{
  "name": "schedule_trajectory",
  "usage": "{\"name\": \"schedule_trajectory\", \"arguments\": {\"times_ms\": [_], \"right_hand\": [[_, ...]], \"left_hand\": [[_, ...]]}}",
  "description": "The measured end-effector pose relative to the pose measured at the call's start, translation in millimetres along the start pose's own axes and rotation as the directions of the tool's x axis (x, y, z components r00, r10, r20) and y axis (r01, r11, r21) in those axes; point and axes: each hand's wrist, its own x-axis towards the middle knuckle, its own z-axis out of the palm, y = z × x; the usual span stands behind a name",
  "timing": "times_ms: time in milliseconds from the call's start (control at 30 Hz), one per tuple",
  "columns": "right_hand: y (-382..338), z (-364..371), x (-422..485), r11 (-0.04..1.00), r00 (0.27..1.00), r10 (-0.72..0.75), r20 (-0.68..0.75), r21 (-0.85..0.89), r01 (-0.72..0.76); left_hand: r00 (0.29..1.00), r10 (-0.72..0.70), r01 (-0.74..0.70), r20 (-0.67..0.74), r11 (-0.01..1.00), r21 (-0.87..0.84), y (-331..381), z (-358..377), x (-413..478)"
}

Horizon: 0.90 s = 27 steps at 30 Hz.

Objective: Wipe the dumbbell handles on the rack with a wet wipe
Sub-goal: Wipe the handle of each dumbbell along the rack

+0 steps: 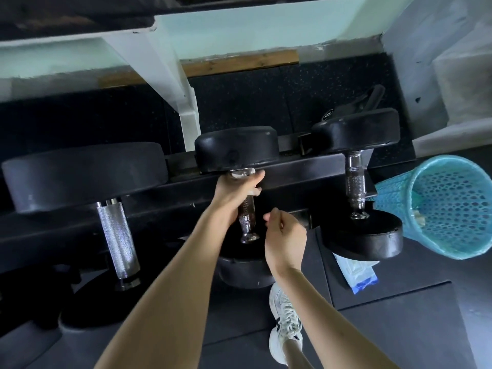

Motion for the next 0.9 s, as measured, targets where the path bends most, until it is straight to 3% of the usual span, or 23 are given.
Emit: {"name": "schedule_trajectory", "arguments": {"times_ms": [100,267,433,633,733,900], "right_hand": [[0,-3,2,1.0,1.0,0.026,0.008,0.007,-0.026],[4,-11,9,0.998,0.997,0.066,0.035,0.01,-0.066],[3,-7,6,0.996,0.996,0.084,0.004,0.016,-0.084],[2,-9,4,0.993,0.994,0.108,0.004,0.053,-0.109],[2,-9,5,0.995,0.995,0.095,-0.011,0.028,-0.094],[2,-9,4,0.995,0.996,0.085,0.023,0.044,-0.086]], "left_hand": [[0.988,-0.04,0.037,0.149,0.999,0.023,-3,-7,4],[0.993,0.108,-0.114,0.051,0.985,0.133,-9,3,-10],[0.974,0.217,-0.225,0.058,0.93,0.291,-18,0,-16],[0.986,0.111,-0.151,0.125,0.913,0.38,-23,-7,-23],[0.983,-0.018,-0.077,0.183,0.862,0.501,-41,-12,-36],[0.938,-0.075,-0.108,0.337,0.864,0.491,-33,-26,-51]]}}
